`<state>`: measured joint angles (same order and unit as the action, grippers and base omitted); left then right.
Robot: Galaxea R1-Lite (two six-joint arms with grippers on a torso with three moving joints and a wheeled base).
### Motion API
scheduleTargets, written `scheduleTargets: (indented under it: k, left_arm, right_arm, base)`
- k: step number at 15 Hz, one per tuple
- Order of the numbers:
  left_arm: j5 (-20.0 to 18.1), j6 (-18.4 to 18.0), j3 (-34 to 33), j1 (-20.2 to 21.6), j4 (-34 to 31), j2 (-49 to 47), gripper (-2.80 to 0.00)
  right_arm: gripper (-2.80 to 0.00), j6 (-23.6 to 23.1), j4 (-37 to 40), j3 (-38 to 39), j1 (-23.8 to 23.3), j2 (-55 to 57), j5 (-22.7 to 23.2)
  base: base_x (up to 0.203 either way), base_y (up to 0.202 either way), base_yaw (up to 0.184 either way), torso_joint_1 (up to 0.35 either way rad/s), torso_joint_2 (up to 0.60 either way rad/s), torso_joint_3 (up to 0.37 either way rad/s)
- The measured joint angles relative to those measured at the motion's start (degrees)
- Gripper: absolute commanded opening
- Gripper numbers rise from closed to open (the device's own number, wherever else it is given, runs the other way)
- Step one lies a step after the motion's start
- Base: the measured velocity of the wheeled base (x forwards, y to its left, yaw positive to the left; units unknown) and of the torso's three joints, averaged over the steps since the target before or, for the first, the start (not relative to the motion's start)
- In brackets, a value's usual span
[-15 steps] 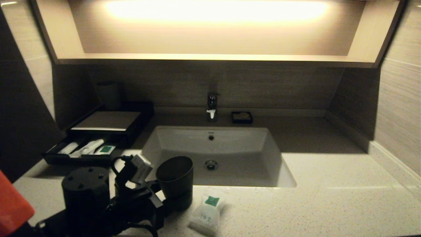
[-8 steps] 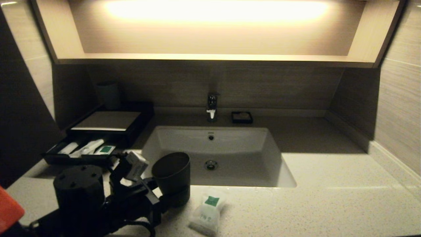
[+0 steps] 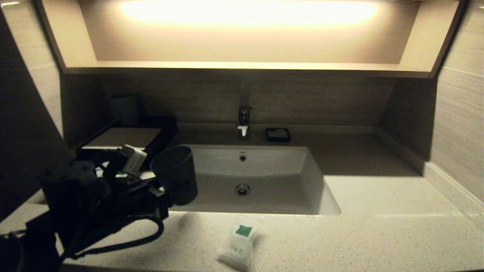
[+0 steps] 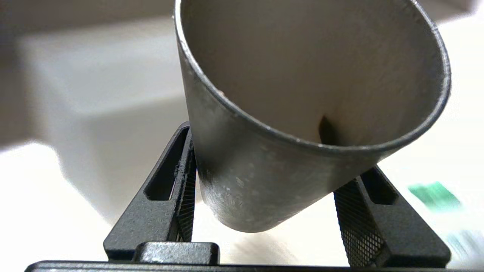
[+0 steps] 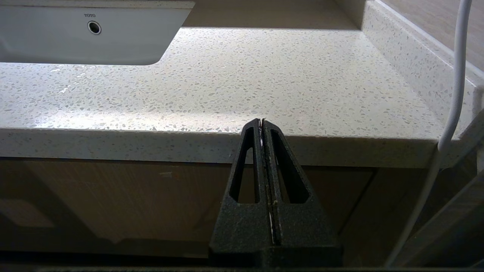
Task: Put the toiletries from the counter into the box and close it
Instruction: Pick up the cup, then place the cup on the storage box
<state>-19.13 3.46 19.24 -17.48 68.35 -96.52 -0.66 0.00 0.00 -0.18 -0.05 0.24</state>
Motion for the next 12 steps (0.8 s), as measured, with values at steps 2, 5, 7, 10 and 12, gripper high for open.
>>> scheduleTargets:
  k: [2,5,7,10,12]
  left_arm:
    - [0.0,-0.1,6.4,3.5,-7.5,1.7,-2.8]
    - [0.0,-0.3,15.2,8.0,-17.8,3.3,-2.8]
    - [0.0,-0.4,19.8,9.7,-21.9,3.3,-2.8]
    - [0.0,-0.4,26.2,10.7,-24.3,1.8,-2.8]
    - [0.0,-0.5,30.4,11.5,-25.4,-0.3,-2.8]
  right_arm:
    - [-2.8,0.0,0.0,0.0,0.0,0.0,0.0]
    - [-2.8,0.0,0.0,0.0,0.0,0.0,0.0]
    - [-2.8,0.0,0.0,0.0,0.0,0.0,0.0]
    - [-2.8,0.0,0.0,0.0,0.0,0.0,0.0]
    - [-2.8,0.0,0.0,0.0,0.0,0.0,0.0]
  base:
    - [0.0,0.0,0.0,0.0,0.0,0.0]
    - [0.0,0.0,0.0,0.0,0.0,0.0]
    - [0.0,0.0,0.0,0.0,0.0,0.0]
    - [0.0,0.0,0.0,0.0,0.0,0.0]
    - [0.0,0.0,0.0,0.0,0.0,0.0]
